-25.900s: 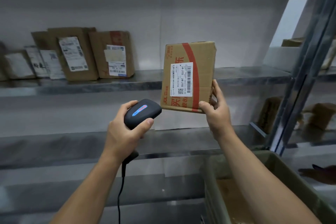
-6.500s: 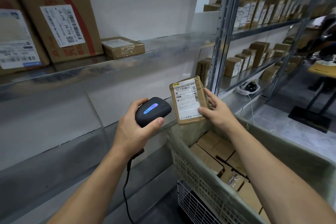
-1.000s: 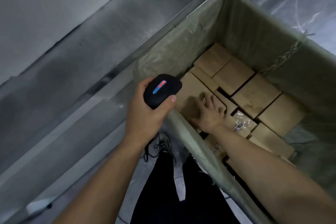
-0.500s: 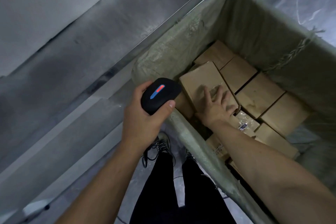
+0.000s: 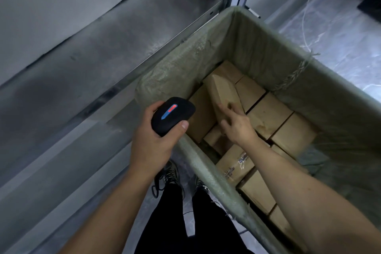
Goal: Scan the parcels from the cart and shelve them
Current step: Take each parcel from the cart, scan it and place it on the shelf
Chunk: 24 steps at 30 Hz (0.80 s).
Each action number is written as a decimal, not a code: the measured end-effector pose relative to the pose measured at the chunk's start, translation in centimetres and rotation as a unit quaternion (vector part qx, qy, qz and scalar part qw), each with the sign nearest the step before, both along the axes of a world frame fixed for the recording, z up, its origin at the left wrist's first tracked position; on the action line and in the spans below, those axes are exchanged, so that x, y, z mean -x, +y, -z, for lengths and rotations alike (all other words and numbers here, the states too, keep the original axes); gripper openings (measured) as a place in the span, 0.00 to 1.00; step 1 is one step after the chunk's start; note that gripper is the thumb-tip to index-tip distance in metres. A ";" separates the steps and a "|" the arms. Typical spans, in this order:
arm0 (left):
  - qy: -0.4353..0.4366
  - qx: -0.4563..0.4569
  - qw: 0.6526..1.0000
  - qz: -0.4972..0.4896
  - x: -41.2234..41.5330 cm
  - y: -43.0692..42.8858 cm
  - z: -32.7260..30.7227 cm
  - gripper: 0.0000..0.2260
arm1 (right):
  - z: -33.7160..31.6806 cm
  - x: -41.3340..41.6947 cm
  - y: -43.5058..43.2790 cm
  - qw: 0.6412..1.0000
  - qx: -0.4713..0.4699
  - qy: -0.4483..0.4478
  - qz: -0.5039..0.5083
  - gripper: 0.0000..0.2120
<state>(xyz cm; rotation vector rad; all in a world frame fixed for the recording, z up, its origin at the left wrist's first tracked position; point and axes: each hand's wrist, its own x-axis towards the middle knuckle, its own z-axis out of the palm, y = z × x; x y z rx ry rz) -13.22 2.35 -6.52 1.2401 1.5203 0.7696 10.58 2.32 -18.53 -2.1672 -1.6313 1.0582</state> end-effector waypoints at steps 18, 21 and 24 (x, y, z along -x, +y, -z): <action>-0.027 -0.019 0.999 0.028 -2.8 0.0 -1.3 0.29 | -4.2 -5.8 -0.8 0.975 0.018 -0.139 0.174 0.32; -0.019 -0.025 0.999 0.031 -3.2 0.1 -1.8 0.26 | -4.2 -7.4 -1.0 0.969 0.028 -0.122 0.211 0.31; -0.023 -0.031 0.999 0.031 -3.6 0.3 -2.2 0.24 | -4.2 -8.2 -1.5 0.961 0.039 -0.068 0.264 0.31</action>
